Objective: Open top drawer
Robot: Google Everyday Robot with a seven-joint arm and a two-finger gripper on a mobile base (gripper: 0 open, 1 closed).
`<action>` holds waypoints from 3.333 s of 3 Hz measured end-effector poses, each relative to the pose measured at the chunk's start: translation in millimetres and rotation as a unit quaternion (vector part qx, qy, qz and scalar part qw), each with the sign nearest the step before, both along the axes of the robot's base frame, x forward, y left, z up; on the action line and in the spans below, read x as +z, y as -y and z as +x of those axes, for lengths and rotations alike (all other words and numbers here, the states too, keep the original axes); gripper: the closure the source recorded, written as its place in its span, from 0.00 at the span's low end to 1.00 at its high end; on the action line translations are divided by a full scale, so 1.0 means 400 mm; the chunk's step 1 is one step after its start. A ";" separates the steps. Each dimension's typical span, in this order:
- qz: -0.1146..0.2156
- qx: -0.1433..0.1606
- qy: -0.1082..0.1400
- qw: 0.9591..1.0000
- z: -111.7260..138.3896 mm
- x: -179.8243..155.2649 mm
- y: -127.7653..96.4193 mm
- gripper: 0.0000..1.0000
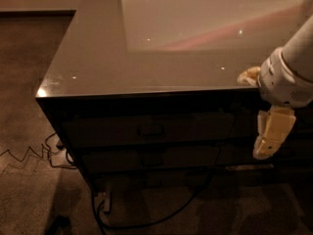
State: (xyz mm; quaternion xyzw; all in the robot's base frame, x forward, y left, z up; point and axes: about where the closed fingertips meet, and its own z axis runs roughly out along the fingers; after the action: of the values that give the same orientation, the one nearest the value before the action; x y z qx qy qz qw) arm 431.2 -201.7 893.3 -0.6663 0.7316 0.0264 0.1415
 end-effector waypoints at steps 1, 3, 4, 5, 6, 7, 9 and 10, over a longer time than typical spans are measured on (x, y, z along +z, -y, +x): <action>-0.001 0.011 0.001 1.000 0.001 -0.005 0.001 0.00; 0.005 0.069 0.036 0.997 -0.057 -0.015 -0.049 0.00; 0.018 0.118 0.045 0.992 -0.088 -0.090 -0.082 0.00; 0.011 0.150 0.046 0.987 -0.085 -0.151 -0.127 0.00; -0.021 0.179 0.054 0.982 -0.045 -0.169 -0.182 0.00; -0.021 0.179 0.054 0.982 -0.045 -0.169 -0.182 0.00; 0.001 0.178 0.057 0.982 0.063 -0.227 -0.217 0.00; 0.003 0.172 0.025 0.985 0.112 -0.309 -0.225 0.00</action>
Offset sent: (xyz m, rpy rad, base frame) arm -0.0078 0.0093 0.0091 -0.0066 -0.0608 0.0773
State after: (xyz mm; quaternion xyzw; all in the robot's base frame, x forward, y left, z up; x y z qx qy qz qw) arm 475.9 -111.5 769.8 -0.7821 0.6025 0.0359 0.1551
